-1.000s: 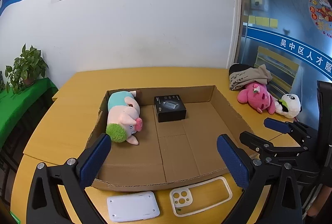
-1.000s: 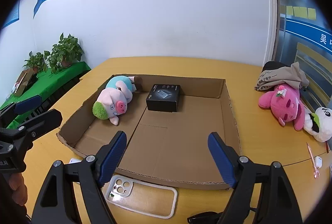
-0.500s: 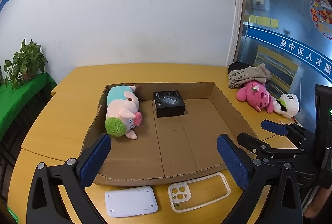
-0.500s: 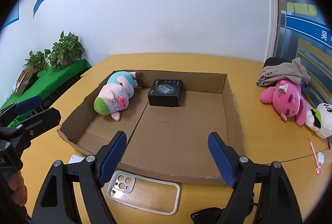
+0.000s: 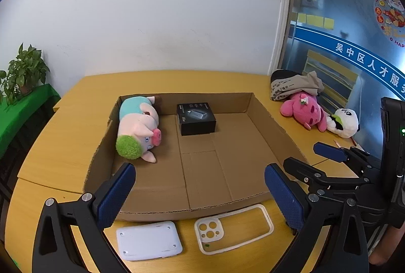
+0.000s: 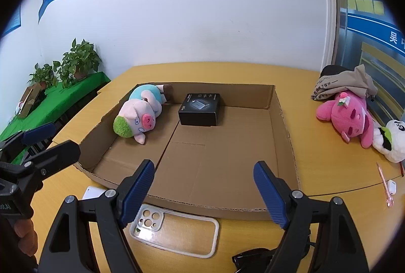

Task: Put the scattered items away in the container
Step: 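Open both grippers and withdraw them from the box, then move both grippers to the black sunglasses and close them on the frame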

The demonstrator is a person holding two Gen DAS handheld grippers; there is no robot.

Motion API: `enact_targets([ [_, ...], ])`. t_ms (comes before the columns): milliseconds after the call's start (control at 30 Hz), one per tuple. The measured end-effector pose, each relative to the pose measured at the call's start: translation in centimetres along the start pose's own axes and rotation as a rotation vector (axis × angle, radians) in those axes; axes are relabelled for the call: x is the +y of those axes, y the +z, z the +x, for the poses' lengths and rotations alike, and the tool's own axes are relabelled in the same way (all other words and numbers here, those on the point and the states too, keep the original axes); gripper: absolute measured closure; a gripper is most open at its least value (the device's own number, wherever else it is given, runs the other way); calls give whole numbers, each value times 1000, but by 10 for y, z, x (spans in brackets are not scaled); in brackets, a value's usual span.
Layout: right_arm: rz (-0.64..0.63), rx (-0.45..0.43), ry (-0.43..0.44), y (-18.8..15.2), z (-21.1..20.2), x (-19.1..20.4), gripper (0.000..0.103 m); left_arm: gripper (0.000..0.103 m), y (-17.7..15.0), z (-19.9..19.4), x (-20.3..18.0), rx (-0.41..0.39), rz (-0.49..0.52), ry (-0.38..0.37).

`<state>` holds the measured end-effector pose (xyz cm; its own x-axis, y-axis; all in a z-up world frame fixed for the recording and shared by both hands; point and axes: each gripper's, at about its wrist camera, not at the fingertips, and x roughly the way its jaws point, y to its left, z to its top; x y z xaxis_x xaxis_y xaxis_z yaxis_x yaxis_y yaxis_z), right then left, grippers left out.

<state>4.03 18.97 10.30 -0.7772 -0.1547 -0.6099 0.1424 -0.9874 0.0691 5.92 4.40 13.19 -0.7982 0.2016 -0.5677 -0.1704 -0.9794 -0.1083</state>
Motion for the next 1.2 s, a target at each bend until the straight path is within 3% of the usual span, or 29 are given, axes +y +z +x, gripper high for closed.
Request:
enact_targets([
  [233, 53, 16, -32, -22, -9, -39, 23, 0, -15, 14, -12, 70, 31, -72],
  [400, 198, 126, -14, -66, -7, -103, 23, 0, -37, 35, -36, 173, 62, -219],
  [600, 327, 199, -80, -108, -10, -156, 23, 0, -58, 74, -80, 326, 89, -409],
  [700, 352, 216, -82, -119, -10, -167, 23, 0, -68, 99, -108, 399, 106, -501],
  [867, 370, 230, -56, -126, -11, -175, 23, 2, -84, 142, -138, 523, 96, -580],
  [967, 389, 245, -34, -132, -9, -179, 23, 17, -93, 158, -148, 582, 105, -587],
  [1000, 398, 252, -23, -135, -8, -180, 23, 27, -97, 162, -153, 602, 117, -588],
  [1067, 412, 262, -6, -140, -6, -183, 23, 53, -104, 165, -160, 633, 147, -574],
  [1100, 417, 267, -1, -142, -4, -184, 23, 75, -108, 166, -164, 652, 159, -570],
  [1200, 427, 283, 13, -147, 1, -185, 23, 76, -109, 164, -168, 657, 166, -568],
])
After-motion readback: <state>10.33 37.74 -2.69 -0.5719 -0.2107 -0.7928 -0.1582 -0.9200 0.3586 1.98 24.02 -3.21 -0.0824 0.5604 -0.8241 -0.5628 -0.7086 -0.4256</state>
